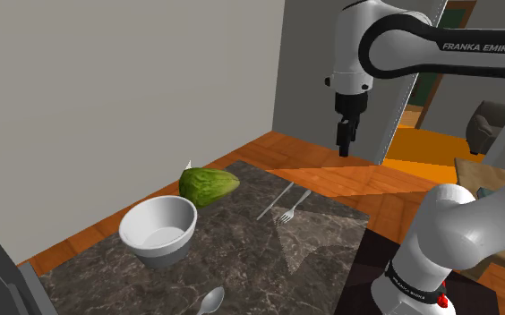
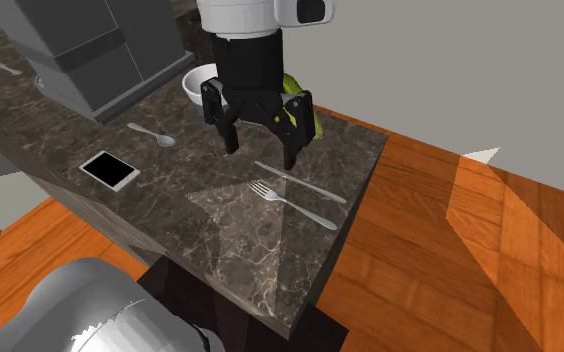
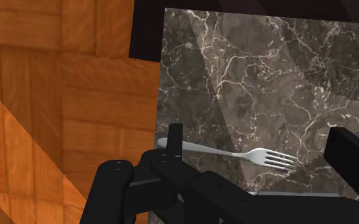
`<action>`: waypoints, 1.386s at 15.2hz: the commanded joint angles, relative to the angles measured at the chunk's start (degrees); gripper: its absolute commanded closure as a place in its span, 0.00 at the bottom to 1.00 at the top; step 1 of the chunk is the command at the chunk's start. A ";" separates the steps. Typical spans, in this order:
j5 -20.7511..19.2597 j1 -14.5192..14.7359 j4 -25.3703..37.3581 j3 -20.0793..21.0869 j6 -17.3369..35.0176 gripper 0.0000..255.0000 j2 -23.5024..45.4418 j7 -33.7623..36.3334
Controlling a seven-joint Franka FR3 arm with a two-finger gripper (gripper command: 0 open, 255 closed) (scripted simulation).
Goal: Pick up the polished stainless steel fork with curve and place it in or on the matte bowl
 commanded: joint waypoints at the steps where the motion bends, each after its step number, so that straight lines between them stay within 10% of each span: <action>1: 0.00 0.00 0.00 0.00 0.00 0.00 0.00 0.00; 21: -0.64 22.91 -20.08 -21.06 49.11 0.00 19.98 -62.86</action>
